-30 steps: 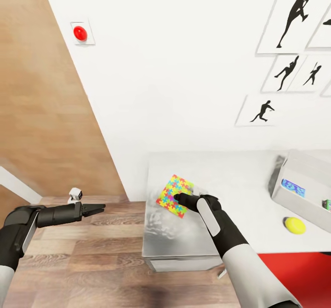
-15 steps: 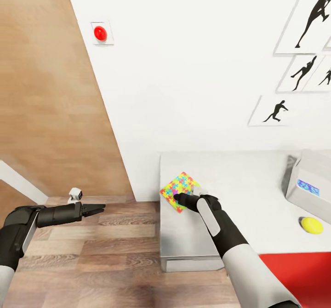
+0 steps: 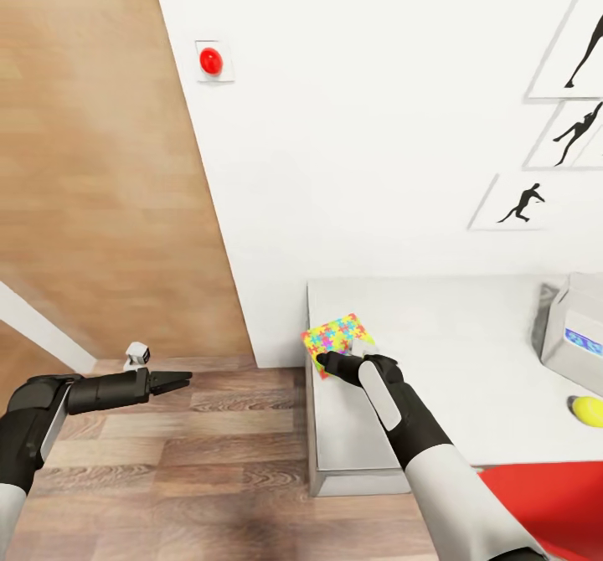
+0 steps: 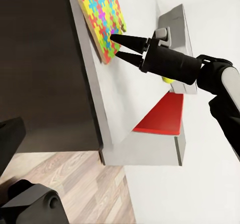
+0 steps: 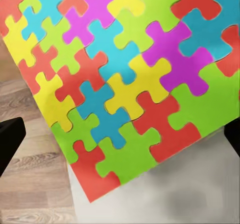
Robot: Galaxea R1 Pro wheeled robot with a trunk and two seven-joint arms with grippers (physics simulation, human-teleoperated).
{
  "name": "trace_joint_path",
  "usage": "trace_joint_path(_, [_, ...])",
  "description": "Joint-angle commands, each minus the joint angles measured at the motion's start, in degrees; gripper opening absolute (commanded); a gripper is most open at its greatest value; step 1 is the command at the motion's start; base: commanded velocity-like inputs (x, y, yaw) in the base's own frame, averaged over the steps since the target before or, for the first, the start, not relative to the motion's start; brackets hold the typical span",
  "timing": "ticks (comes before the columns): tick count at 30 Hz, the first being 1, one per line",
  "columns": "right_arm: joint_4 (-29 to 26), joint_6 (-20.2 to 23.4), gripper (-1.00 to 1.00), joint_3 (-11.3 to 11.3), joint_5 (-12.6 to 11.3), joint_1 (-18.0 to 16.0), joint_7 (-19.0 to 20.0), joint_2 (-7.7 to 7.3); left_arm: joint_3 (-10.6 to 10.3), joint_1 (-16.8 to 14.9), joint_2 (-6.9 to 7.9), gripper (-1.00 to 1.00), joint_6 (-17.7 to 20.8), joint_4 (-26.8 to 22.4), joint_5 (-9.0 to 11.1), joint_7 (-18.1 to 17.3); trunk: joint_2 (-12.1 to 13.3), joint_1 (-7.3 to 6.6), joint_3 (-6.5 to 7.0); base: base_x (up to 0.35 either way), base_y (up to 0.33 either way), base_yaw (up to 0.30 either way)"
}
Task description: Put all the toys in the child's room - the three board games (two on the bed and one on the table), the two jigsaw puzzles on the table, and the tennis ball on the table - inside the toy box on the table in the child's room.
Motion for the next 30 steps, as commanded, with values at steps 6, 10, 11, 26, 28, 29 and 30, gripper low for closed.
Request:
trace_joint_path(6, [0.9,0.0,1.0,0.1,-1.5,0.0,-0.6,0.0,0.0,-0.1,0.01,1.0,0.6,0.0,0.0,-0.2,-0.1,0.04,-0.11,0.0,0.088,0.0])
trace_joint_path(10, [0.9,0.0,1.0,0.1,-1.5,0.0,-0.6,0.01,-0.1,-0.1,-0.05,1.0,0.6,0.0,0.0,-0.2,-0.1,0.04,-0.11,0.03,0.127,0.0])
trace_joint_path(11, [0.9,0.0,1.0,0.2,-1.5,0.0,-0.6,0.01,-0.1,-0.1,-0.04,1.0,0.6,0.0,0.0,-0.2,-0.1,0.04,-0.11,0.031,0.04,0.0])
trace_joint_path(26, [0.9,0.0,1.0,0.1,-1.5,0.0,-0.5,0.01,-0.1,-0.1,-0.07,1.0,0.6,0.0,0.0,-0.2,-0.1,0.04,-0.11,0.077,0.081,0.0])
trace_joint_path(28, [0.9,0.0,1.0,0.1,-1.5,0.0,-0.5,-0.02,-0.1,-0.1,-0.07,1.0,0.6,0.0,0.0,-0.2,-0.1,0.04,-0.11,0.002,0.017,0.0])
trace_joint_path(29, [0.9,0.0,1.0,0.1,-1.5,0.0,-0.5,-0.03,-0.1,0.0,-0.07,1.0,0.6,0.0,0.0,-0.2,-0.1,0.04,-0.11,0.001,0.01,0.0])
trace_joint_path(30, [0.9,0.0,1.0,0.1,-1.5,0.0,-0.5,-0.02,-0.1,0.0,-0.07,1.0,0.6,0.0,0.0,-0.2,-0.1,0.04,-0.11,0.001,0.008,0.0])
